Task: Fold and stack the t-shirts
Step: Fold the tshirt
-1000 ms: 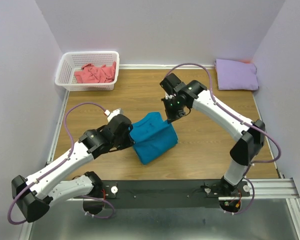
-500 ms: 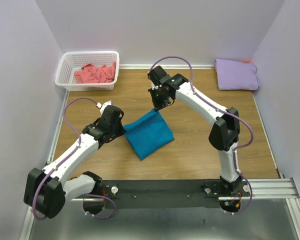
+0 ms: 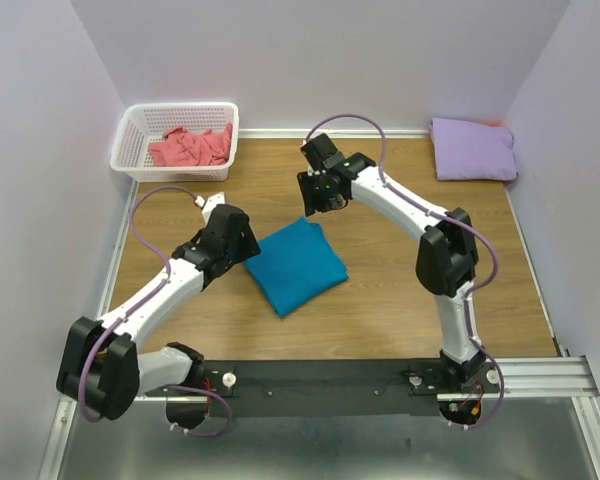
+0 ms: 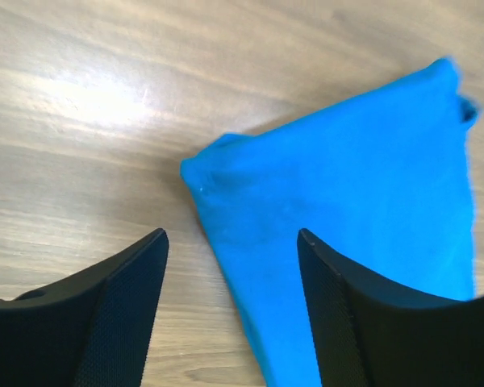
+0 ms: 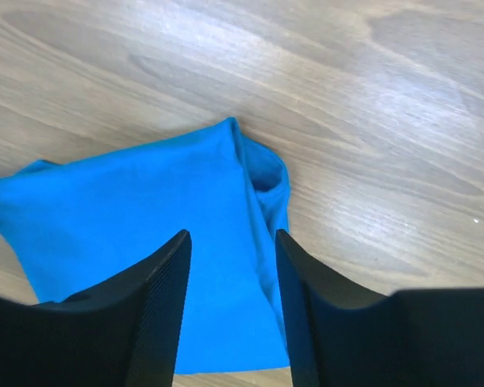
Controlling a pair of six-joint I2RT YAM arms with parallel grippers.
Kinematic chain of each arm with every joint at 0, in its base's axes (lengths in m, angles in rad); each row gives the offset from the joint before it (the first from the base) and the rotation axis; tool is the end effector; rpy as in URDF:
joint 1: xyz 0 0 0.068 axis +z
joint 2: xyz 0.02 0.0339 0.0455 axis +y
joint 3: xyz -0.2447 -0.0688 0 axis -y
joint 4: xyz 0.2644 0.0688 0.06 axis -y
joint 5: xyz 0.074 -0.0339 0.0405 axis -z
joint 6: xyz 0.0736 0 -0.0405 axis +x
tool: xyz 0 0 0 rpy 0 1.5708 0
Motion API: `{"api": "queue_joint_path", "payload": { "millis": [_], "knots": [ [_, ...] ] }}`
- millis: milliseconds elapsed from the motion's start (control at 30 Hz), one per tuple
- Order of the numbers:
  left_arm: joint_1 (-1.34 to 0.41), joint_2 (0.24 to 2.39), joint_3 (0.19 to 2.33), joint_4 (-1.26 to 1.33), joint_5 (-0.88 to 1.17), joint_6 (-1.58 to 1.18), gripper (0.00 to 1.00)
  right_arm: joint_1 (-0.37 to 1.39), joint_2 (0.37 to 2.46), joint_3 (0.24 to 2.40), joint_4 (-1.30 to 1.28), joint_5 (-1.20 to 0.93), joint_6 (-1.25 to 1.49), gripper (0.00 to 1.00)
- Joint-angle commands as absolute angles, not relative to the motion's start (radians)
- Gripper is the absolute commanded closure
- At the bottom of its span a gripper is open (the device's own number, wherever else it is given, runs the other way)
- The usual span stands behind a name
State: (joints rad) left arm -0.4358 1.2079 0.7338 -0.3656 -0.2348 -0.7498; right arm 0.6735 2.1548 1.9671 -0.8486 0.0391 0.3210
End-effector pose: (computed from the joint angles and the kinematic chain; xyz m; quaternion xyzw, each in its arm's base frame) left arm 0.2728 -0.1081 0.1666 -0.1864 0.9095 -0.1076 0.3555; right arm 0.3934 0.3103 0.2003 -0.1640 0.9503 0.1094 0.2410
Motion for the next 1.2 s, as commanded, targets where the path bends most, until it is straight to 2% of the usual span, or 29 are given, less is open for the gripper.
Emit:
{"api": "queue_joint_path", "payload": {
  "millis": [0,67,100,200,233,267,433,700,867,933,1167],
  "knots": [
    [-0.43,1.103,0.781,-0.367,-0.279,-0.723,0.26,0.655,1.997,1.881,-0.73,0.094,0.321,0.46],
    [-0.436,1.077,0.758,-0.336,-0.221,-0.707,0.26,0.621,1.936,1.781,-0.655,-0.04,0.331,0.46],
    [-0.436,1.072,0.744,-0.318,-0.203,-0.703,0.27,0.603,1.915,1.74,-0.62,-0.041,0.331,0.46],
    [-0.437,1.072,0.683,-0.231,-0.143,-0.69,0.3,0.548,1.867,1.574,-0.461,-0.3,0.362,0.47],
    [-0.439,1.072,0.669,-0.206,-0.127,-0.687,0.32,0.529,1.864,1.545,-0.424,-0.354,0.364,0.48],
    [-0.439,1.072,0.654,-0.174,-0.111,-0.681,0.38,0.523,1.864,1.495,-0.354,-0.411,0.362,0.48],
    [-0.43,1.127,0.565,0.064,-0.064,-0.696,0.41,0.509,1.923,1.407,-0.114,-0.717,0.431,0.5],
    [-0.361,1.336,0.552,0.186,-0.06,-0.698,0.51,0.503,2.121,1.427,0.161,-0.85,0.55,0.51],
    [-0.319,1.465,0.61,0.189,-0.031,-0.683,0.61,0.476,2.259,1.408,0.363,-0.868,0.661,0.52],
    [-0.308,1.511,0.644,0.163,-0.02,-0.677,0.62,0.459,2.298,1.402,0.37,-0.838,0.666,0.52],
    [-0.302,1.661,0.878,0.058,0.037,-0.601,0.63,0.414,2.22,1.279,0.368,-0.733,0.64,0.52]
  ]
}}
